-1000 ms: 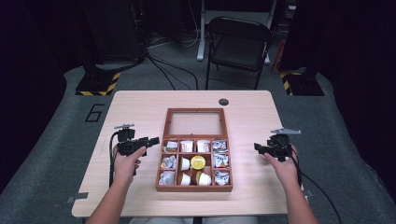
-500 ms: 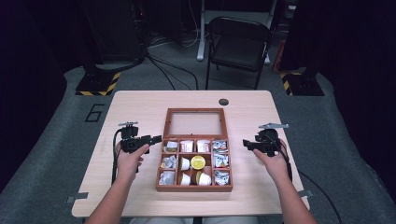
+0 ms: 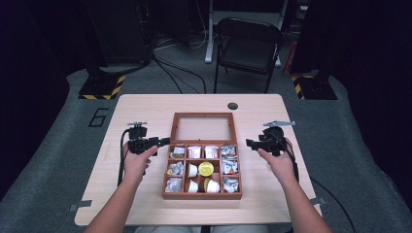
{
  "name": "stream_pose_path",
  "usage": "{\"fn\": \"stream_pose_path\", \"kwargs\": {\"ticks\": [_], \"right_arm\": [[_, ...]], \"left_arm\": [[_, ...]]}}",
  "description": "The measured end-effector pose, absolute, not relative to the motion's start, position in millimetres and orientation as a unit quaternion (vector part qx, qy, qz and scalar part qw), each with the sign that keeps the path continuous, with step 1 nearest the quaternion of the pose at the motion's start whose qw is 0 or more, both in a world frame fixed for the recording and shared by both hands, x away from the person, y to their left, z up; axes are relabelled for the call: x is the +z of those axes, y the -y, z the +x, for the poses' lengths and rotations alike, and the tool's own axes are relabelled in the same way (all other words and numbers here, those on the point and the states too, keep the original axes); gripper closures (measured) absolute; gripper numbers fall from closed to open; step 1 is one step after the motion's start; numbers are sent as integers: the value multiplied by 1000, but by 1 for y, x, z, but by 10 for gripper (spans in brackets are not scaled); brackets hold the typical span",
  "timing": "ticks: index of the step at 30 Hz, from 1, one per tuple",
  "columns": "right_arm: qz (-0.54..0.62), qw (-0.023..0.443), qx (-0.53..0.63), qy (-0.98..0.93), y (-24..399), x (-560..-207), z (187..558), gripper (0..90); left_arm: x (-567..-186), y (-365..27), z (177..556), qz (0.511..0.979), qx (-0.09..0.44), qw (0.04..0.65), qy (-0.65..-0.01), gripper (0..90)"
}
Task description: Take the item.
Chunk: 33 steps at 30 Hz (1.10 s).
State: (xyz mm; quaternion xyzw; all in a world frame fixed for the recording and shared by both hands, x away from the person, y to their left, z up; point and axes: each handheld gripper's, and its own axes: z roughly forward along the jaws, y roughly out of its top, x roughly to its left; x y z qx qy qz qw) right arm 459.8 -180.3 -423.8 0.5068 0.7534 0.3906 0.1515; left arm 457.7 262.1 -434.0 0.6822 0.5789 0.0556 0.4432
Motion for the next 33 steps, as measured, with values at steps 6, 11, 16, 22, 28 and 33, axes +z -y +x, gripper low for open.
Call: {"fn": "stream_pose_path", "kwargs": {"ticks": [6, 11, 16, 22, 28, 33], "right_arm": [[511, 143, 399, -748, 174, -416, 465, 366], [510, 142, 404, -746, 169, -415, 471, 366], [512, 137, 398, -748, 165, -417, 477, 366], [519, 132, 393, -748, 161, -421, 483, 365], [523, 124, 391, -747, 151, -426, 491, 365], [519, 123, 380, -756, 139, -434, 498, 365]], "left_arm": [[-434, -256, 466, 683, 55, 446, -576, 364], [-436, -252, 474, 686, 55, 440, -577, 364], [-441, -250, 479, 685, 48, 435, -582, 364], [-446, -250, 484, 684, 46, 432, -586, 364], [-452, -246, 490, 685, 44, 429, -587, 364], [-459, -241, 495, 689, 43, 420, -590, 364]]}}
